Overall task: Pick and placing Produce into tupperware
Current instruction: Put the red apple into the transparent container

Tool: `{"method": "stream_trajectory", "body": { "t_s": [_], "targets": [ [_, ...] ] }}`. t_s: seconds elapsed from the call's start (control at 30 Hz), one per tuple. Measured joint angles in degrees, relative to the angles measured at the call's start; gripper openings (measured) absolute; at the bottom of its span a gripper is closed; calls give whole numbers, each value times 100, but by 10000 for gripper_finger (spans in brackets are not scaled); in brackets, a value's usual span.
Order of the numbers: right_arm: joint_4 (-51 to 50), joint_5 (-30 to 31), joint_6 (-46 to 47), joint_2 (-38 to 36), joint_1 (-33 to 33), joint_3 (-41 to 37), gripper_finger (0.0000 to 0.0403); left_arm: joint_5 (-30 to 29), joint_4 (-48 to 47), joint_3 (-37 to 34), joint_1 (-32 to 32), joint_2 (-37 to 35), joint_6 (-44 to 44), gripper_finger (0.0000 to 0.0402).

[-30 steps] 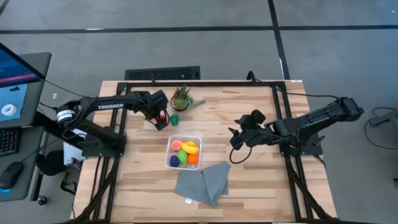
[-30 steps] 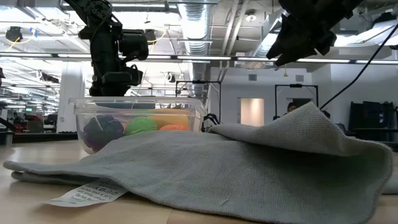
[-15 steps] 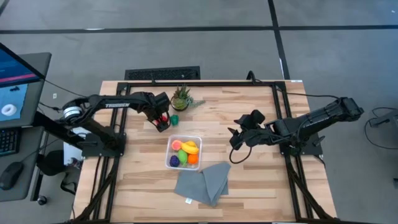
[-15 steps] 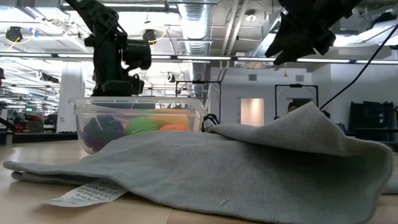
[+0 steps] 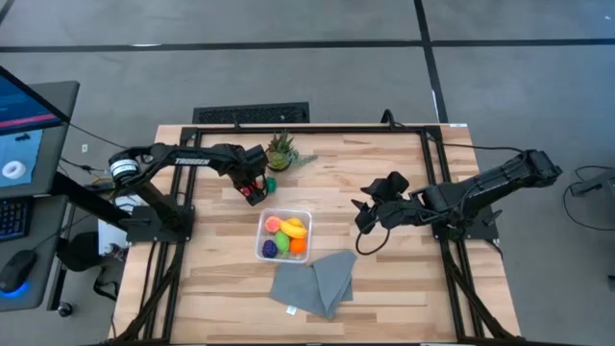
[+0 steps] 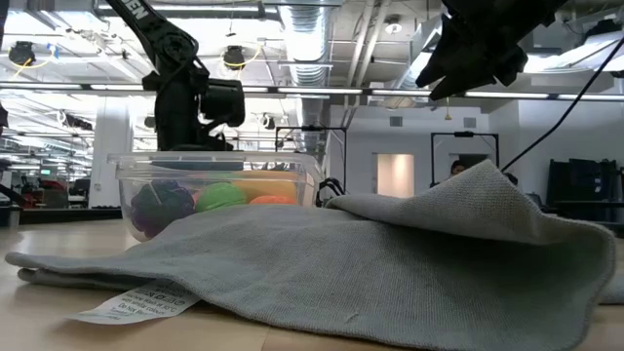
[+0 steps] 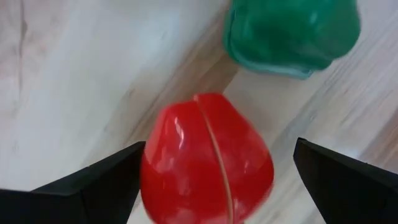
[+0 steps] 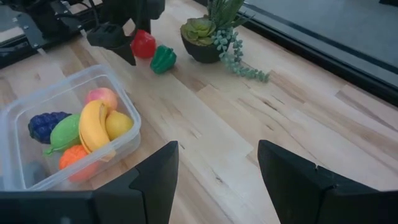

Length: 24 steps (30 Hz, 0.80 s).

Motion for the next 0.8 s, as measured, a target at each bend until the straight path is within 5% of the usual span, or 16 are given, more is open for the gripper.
{"method": "stream_trajectory", "body": {
  "t_s": [0.3, 0.8],
  "targets": [
    [-1, -23, 2, 0, 0, 0, 245, -113, -7, 0, 132, 0, 98, 386],
    [-1, -21, 7, 0, 0, 0, 245, -80, -53, 0, 151, 0, 217, 307]
  ]
}}
